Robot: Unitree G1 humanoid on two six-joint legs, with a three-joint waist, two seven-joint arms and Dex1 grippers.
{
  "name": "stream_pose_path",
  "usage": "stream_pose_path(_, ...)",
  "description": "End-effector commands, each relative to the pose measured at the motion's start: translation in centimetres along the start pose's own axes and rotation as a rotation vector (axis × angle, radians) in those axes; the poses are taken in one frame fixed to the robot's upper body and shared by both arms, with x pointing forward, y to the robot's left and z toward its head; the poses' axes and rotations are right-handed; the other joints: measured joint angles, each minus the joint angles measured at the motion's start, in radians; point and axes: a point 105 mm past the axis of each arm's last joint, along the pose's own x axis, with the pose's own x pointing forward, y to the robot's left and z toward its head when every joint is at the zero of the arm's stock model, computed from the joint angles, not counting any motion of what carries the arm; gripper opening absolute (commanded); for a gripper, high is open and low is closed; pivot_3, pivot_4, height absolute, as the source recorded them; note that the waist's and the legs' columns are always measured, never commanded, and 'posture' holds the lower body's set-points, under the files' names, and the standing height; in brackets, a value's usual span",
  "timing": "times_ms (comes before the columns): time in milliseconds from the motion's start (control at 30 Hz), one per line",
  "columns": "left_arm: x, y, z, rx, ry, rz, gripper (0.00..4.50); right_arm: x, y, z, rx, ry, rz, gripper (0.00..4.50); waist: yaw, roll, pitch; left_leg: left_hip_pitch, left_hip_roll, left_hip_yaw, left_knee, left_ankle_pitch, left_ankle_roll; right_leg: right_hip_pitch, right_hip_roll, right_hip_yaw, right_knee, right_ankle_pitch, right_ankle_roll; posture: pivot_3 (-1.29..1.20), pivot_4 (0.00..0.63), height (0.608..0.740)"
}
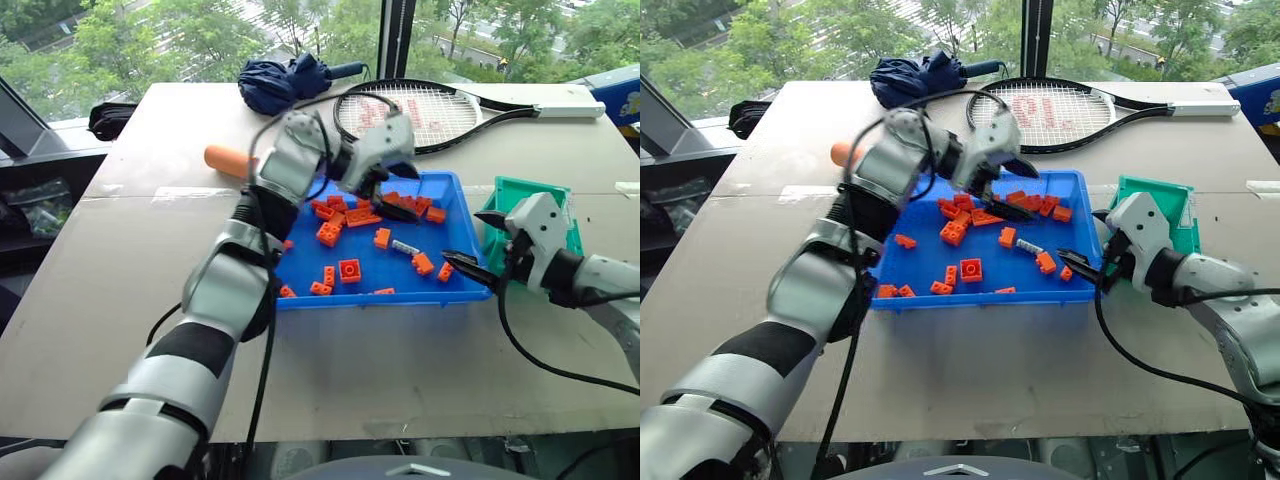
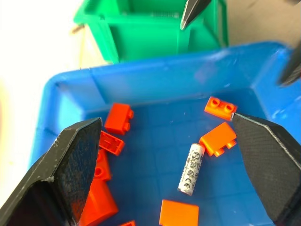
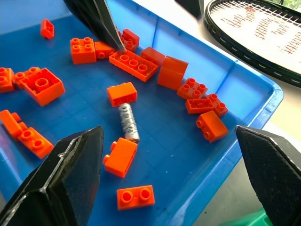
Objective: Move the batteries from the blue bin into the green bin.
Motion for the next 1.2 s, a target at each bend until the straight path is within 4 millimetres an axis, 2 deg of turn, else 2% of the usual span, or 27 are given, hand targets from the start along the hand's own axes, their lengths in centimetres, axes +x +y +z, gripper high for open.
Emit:
stream_pose_path(33, -3.7, -2.0, 0.9, 0.004, -0.073, -0.02, 4.46, 1.7, 0.1, 0.3, -0.018, 0.062, 0.058, 4.5, -0.012, 0.0, 0.0, 0.0, 0.001, 0.0, 0.0, 0.001, -0.002, 0.0, 0.0, 0.0, 0.0, 0.0, 0.0, 0.0, 0.15, 0.74)
stream_pose_path(233, -9.2, -6.4, -1.4, -0.112, 0.019, 0.025, 4.46, 5.7, 1.2, 0.6, 0.009, 0.173, 0.16, 4.5, -0.021, 0.001, 0.001, -0.001, 0.002, 0.0, 0.0, 0.002, -0.003, -0.001, -0.001, 0.0, 0.0, 0.0, 0.0, 0.0, 0.15, 0.74)
stream_pose_path(467, -11.9, -11.2, -2.5, -0.234, 0.095, 0.057, 4.46, 7.7, 1.7, -1.3, 0.011, 0.312, 0.215, 4.5, 0.0, 0.0, 0.001, -0.002, 0.001, -0.001, 0.0, 0.0, -0.001, -0.001, -0.002, -0.001, -0.001, 0.0, 0.0, 0.0, 0.15, 0.74)
stream_pose_path(567, -12.4, -12.2, -2.5, -0.265, 0.111, 0.09, 4.5, 8.0, 1.7, -1.6, -0.002, 0.336, 0.228, 3.68, 0.007, 0.0, 0.001, -0.002, 0.002, -0.001, 0.0, 0.0, 0.0, -0.001, -0.002, -0.001, 0.0, 0.0, 0.0, 0.0, 0.15, 0.74)
stream_pose_path(800, -13.0, -12.6, -2.7, -0.298, 0.138, 0.171, 4.5, 8.5, 2.0, -1.4, -0.033, 0.328, 0.263, 0.16, 0.008, 0.0, 0.001, -0.001, 0.002, -0.001, 0.0, 0.0, 0.0, -0.001, -0.002, -0.001, 0.0, 0.0, 0.0, 0.0, 0.15, 0.74)
stream_pose_path(833, -13.0, -12.5, -2.7, -0.298, 0.137, 0.175, 4.5, 8.6, 2.0, -1.3, -0.034, 0.325, 0.265, 0.02, 0.008, 0.0, 0.001, -0.001, 0.002, -0.001, 0.0, 0.0, 0.0, -0.001, -0.002, -0.001, 0.0, 0.0, 0.0, 0.0, 0.15, 0.74)
stream_pose_path(967, -12.5, -12.1, -1.9, -0.274, 0.1, 0.167, 4.5, 8.1, 1.7, -0.2, -0.033, 0.282, 0.25, 0.02, 0.008, 0.0, 0.001, -0.001, 0.002, -0.001, 0.0, 0.0, 0.0, -0.001, -0.002, -0.001, 0.0, 0.0, 0.0, 0.0, 0.15, 0.74)
stream_pose_path(1100, -11.5, -11.0, -0.2, -0.233, 0.006, 0.187, 4.5, 5.1, -0.5, 2.3, -0.029, 0.216, 0.162, 0.02, 0.016, 0.001, 0.001, -0.002, 0.001, -0.001, 0.0, 0.0, 0.0, -0.001, -0.003, -0.002, 0.0, 0.0, 0.0, 0.0, 0.15, 0.74)
stream_pose_path(1200, -11.0, -10.3, 0.6, -0.223, -0.042, 0.204, 4.5, 3.4, -1.7, 3.3, 0.003, 0.186, 0.107, 0.02, 0.014, 0.0, 0.001, -0.002, 0.001, -0.001, 0.0, 0.0, 0.001, -0.001, -0.003, -0.001, 0.0, 0.0, 0.0, 0.0, 0.15, 0.74)
